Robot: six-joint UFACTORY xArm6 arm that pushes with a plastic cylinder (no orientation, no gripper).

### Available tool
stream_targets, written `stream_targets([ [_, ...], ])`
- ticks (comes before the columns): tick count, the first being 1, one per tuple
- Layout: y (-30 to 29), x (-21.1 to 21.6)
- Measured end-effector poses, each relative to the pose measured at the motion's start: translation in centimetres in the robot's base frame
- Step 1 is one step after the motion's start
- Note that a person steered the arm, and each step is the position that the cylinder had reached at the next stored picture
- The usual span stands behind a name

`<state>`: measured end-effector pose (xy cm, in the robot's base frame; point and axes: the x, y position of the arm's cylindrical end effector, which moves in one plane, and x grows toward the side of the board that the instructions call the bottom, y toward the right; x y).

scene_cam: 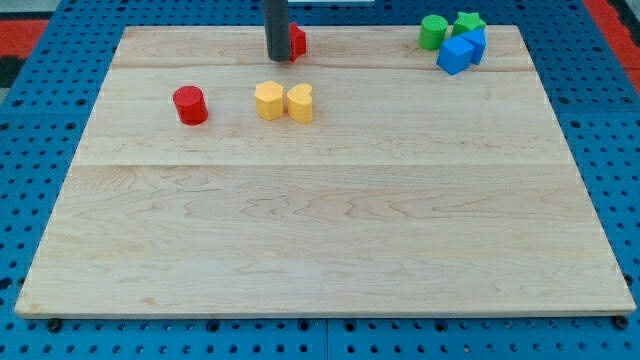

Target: Push the red circle towards the red star

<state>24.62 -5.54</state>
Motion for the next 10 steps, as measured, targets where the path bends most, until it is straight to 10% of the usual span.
stream_targets([
  [5, -9.9, 15.5],
  [10, -7.3, 0.6],
])
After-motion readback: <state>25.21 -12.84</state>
